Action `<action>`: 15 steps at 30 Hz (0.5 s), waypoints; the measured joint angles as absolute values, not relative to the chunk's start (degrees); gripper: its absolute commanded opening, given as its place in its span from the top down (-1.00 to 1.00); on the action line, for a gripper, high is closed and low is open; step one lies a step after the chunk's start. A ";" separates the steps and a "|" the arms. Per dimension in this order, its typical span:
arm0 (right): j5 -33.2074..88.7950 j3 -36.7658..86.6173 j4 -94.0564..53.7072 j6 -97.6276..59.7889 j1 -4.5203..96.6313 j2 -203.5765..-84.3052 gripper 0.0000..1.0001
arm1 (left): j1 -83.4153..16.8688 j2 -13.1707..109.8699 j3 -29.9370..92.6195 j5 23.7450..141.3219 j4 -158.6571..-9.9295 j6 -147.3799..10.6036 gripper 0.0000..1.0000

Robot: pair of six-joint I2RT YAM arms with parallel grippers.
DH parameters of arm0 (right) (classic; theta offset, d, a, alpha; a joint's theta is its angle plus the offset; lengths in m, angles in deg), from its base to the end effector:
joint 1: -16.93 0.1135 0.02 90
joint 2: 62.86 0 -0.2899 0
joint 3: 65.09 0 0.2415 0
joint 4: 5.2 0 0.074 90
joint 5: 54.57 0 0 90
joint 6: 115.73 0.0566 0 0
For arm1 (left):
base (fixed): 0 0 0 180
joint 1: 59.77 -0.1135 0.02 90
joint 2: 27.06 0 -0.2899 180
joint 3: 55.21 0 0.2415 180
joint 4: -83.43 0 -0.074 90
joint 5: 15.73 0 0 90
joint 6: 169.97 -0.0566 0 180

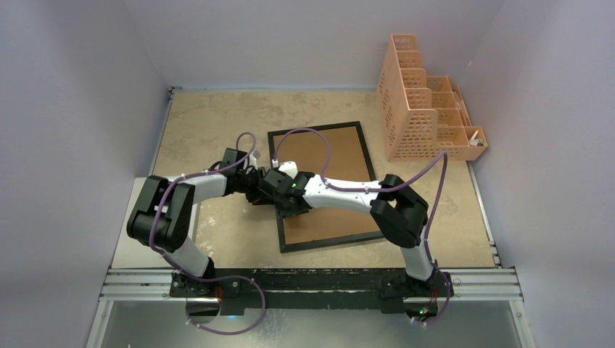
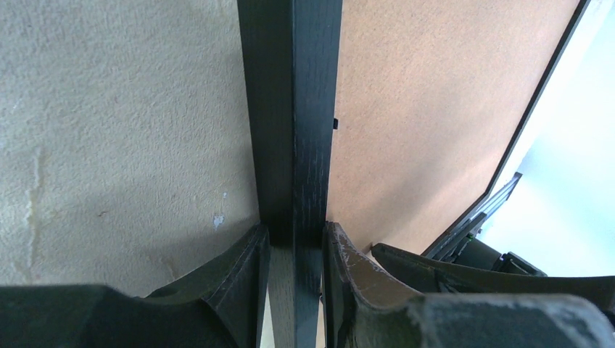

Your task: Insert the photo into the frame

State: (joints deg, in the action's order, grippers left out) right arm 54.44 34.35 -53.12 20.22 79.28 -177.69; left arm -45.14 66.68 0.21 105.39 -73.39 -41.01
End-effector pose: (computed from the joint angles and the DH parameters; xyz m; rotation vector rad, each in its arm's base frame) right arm 0.2167 0.3740 0.1986 -0.2681 2.5828 0.2445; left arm 0.2701 -0.1007 0.1454 -0.3921 2.7481 -1.0053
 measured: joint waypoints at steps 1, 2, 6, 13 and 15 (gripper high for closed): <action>54.50 34.04 -52.83 20.53 79.10 -177.36 -0.04 | -45.16 66.55 0.32 105.39 -73.44 -41.01 1.00; 54.48 33.50 -52.33 20.90 78.90 -176.75 -0.05 | -45.16 66.41 0.32 105.39 -73.41 -41.05 1.00; 54.81 31.64 -51.70 21.58 77.53 -174.17 -0.04 | -45.77 65.08 0.30 105.63 -71.62 -41.79 0.94; 55.51 31.46 -48.42 21.01 74.23 -170.34 -0.05 | -47.39 60.14 0.95 102.89 -63.51 -44.09 0.61; 55.25 31.46 -47.24 19.98 73.64 -170.54 -0.05 | -47.54 59.66 2.09 102.19 -61.85 -44.70 0.54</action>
State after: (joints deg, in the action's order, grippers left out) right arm 55.25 31.46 -47.24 19.98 73.64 -170.54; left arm -47.54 59.66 2.09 102.19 -61.85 -44.70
